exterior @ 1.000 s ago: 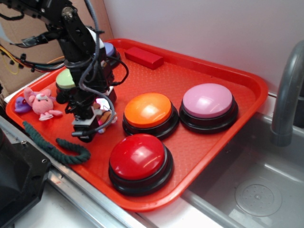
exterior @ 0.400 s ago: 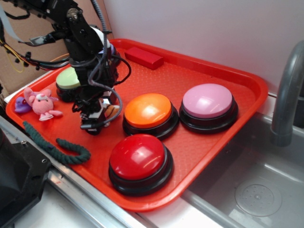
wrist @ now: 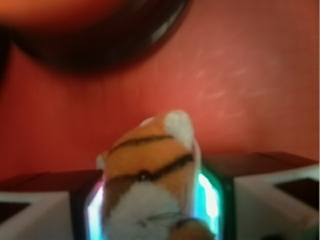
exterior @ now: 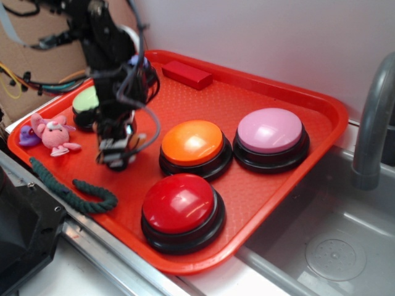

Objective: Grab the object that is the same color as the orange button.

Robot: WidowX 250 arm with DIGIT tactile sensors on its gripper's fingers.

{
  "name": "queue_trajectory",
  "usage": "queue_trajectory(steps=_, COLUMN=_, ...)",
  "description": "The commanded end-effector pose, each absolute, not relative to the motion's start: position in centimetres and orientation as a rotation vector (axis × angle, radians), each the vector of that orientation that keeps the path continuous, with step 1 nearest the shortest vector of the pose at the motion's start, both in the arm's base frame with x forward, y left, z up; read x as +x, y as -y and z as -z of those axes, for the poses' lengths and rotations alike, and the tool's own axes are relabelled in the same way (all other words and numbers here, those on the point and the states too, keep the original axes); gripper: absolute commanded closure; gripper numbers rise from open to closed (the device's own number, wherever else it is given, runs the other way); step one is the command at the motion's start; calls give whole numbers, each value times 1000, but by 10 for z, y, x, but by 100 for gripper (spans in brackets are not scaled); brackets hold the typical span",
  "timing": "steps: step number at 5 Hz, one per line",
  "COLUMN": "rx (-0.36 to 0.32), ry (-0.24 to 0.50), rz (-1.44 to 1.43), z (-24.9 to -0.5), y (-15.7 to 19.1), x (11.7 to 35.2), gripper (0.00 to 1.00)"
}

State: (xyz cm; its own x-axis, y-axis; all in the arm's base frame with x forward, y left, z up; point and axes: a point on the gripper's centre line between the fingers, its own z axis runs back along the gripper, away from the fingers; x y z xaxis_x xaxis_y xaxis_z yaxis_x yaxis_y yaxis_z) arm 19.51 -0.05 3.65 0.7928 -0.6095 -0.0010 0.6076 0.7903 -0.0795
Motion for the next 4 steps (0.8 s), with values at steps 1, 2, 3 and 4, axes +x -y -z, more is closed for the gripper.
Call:
queue_trajectory(steps=1, rx=39, ry=-75, rz=200, z=-121, y=14, x=228, gripper=100)
queue_trajectory(steps=2, rx=49, ry=-66, rz=55, z=-143, y=19, x=240, gripper=100)
queue_trajectory(steps=3, rx=66, ry=-69, rz=-72, z=-158, y=27, x=254, gripper=100)
queue_trajectory(steps=4, rx=123, ry=-91, rz=-78, z=-151, y=22, x=257, gripper=100)
